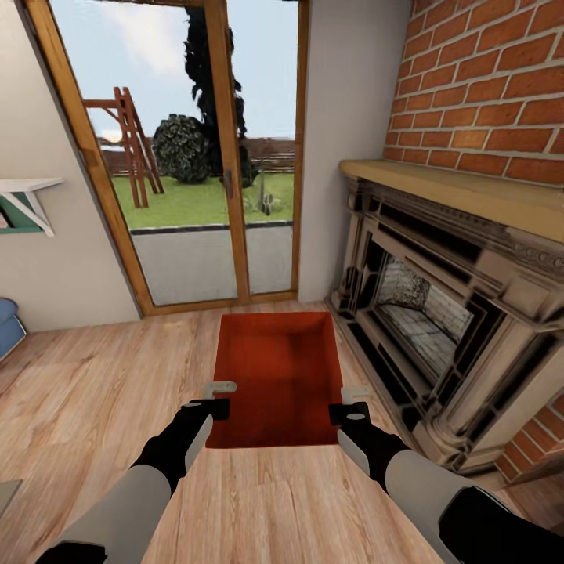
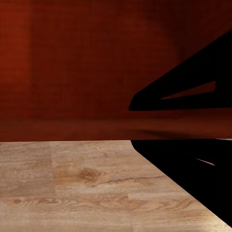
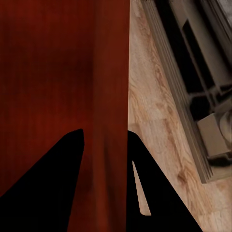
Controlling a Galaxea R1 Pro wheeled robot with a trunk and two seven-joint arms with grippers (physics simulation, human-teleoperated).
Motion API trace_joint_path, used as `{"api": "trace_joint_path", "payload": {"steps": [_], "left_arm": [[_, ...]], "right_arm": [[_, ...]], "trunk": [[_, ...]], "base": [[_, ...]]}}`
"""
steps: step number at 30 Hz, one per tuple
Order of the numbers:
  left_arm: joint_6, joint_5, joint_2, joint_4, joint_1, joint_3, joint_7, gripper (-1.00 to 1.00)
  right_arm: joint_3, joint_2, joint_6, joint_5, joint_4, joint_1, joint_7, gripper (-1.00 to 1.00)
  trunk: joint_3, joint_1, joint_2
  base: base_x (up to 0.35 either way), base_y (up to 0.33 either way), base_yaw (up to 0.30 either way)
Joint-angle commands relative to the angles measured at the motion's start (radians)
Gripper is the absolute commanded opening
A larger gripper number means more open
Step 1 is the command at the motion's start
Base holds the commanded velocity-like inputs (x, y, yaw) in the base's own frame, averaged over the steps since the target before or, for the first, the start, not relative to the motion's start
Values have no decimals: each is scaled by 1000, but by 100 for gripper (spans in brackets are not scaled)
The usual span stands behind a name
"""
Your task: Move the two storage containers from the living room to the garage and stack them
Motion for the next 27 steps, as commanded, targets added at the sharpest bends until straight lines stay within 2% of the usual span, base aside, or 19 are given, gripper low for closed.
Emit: {"api": "trace_joint_path", "payload": {"steps": [1,27], "left_arm": [[6,5,0,-1,0,-3,12,-100],[6,5,0,0,0,-3,12,-100]], "right_arm": [[-8,0,7,4,-23,-2,-6,-100],[-9,1,7,4,-23,-1,-6,-100]], "trunk": [[-1,1,-2],[40,1,-2]], "base": [[0,0,0],[0,0,0]]}}
